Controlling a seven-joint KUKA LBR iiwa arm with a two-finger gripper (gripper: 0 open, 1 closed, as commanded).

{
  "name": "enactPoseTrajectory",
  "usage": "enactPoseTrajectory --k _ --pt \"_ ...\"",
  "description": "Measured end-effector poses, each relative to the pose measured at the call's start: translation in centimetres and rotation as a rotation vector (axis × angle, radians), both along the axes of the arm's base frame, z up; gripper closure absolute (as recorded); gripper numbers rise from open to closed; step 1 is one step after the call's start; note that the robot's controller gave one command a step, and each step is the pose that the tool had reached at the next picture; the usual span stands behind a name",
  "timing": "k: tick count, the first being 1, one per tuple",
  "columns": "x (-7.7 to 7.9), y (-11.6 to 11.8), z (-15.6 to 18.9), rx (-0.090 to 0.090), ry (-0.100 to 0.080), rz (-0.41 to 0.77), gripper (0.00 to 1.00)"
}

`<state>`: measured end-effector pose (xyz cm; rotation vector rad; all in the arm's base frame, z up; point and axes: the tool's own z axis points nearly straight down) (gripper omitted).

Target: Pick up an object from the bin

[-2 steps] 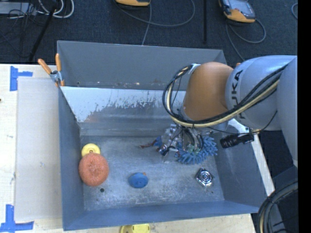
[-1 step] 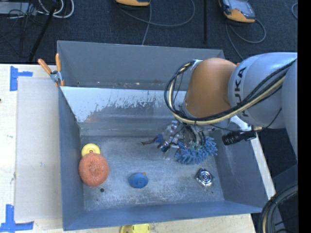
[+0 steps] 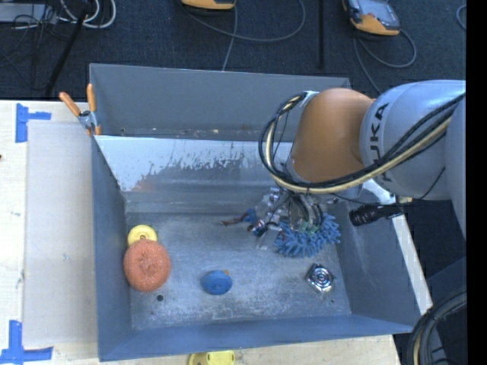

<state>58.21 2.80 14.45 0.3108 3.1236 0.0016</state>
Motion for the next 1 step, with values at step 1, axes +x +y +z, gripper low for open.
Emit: enactPoseTrajectory --k 1 --pt "-0.06 0.0 0.71 0.0 0.002 0.0 1.0"
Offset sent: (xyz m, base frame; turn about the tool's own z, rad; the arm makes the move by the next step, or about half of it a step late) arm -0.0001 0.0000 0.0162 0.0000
